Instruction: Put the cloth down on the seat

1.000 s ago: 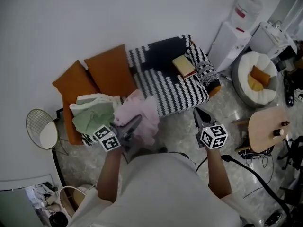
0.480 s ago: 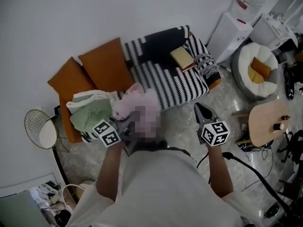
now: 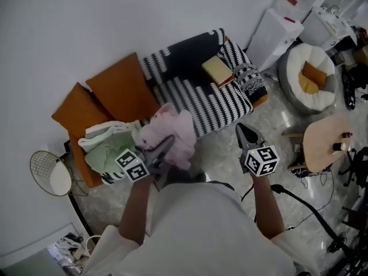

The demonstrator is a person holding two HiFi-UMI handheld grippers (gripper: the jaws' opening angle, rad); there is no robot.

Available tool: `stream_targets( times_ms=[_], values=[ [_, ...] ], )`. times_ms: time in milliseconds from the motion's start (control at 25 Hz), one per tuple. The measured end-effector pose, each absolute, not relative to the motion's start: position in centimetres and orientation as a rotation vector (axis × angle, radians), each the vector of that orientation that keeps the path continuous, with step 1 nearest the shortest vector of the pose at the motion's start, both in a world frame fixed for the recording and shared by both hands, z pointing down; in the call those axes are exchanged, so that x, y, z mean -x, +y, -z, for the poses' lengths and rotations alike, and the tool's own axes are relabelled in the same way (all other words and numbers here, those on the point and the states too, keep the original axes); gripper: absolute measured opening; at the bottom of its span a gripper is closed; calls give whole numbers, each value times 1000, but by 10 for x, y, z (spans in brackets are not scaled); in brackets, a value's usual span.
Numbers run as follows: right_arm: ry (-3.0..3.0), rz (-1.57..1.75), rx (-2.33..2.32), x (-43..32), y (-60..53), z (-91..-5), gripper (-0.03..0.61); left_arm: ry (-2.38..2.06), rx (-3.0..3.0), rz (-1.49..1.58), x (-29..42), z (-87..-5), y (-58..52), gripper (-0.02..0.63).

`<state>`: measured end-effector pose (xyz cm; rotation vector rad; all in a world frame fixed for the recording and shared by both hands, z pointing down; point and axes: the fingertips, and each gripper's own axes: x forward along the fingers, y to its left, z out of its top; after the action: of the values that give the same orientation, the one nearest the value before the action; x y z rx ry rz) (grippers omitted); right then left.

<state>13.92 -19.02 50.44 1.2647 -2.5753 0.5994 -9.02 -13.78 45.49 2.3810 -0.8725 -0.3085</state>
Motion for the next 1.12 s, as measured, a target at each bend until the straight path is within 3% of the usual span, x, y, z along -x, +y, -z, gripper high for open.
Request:
stream_targets(
  times_ms=[1120],
  values=[
    [-2327,-752,-1386,-59,-396,-611,3,-579,-2279,-10,127,-593,-393,126]
  ],
)
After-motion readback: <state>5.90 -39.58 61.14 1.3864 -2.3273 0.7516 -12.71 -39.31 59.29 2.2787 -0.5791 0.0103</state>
